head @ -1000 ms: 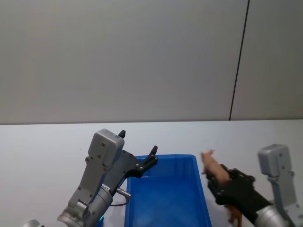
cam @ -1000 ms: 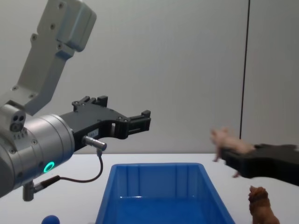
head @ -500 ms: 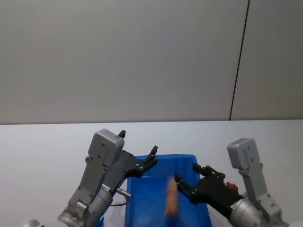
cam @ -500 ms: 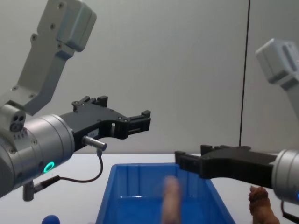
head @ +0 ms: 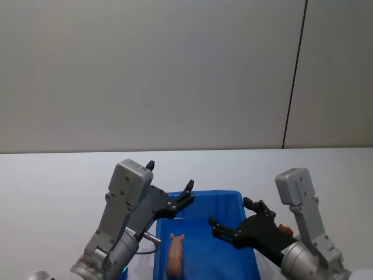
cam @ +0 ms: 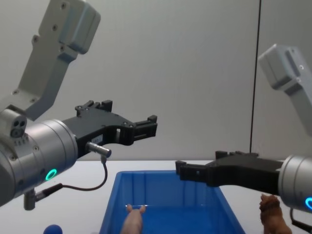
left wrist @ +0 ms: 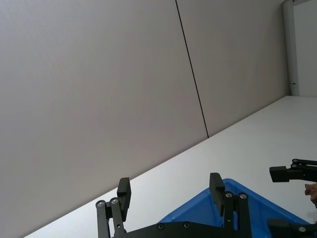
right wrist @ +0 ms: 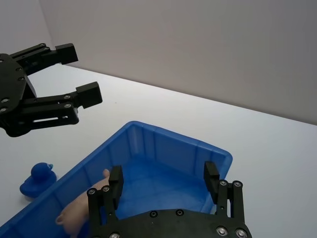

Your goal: Pick up the two dolls from the table and place them into the box.

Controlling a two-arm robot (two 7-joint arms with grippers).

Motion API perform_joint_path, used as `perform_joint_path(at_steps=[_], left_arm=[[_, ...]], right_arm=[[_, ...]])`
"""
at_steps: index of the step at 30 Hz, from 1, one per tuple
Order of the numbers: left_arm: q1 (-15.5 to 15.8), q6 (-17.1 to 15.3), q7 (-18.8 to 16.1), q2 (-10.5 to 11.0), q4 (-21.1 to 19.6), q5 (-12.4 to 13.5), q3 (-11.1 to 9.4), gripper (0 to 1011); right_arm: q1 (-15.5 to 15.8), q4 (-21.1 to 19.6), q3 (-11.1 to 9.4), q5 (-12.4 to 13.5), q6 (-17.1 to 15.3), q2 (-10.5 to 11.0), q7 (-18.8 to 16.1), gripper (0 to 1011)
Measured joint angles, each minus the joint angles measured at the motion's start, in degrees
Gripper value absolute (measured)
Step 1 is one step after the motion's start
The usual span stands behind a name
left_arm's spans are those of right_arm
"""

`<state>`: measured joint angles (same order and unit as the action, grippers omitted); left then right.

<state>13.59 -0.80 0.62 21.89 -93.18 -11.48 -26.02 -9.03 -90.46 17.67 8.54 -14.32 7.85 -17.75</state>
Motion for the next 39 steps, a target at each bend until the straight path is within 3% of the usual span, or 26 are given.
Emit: perform_joint_path(at_steps=[11, 25, 39], left_arm=[[0.0, 0.0, 0.0, 0.0, 0.0, 0.0, 0.0, 1002], [0.0, 0.0, 0.0, 0.0, 0.0, 0.0, 0.0, 1001], [0.0, 0.0, 0.0, 0.0, 0.0, 0.0, 0.0, 1001]], right_arm=[[3.0, -3.7, -0.7, -0.5, -0.8, 1.8, 5.2, 1001], [9.1, -8.8, -2.4, 0.6, -3.6, 5.0, 14.0, 1001], [11.5, -8.7, -3.1, 2.1, -5.8, 5.7, 17.2, 1001]])
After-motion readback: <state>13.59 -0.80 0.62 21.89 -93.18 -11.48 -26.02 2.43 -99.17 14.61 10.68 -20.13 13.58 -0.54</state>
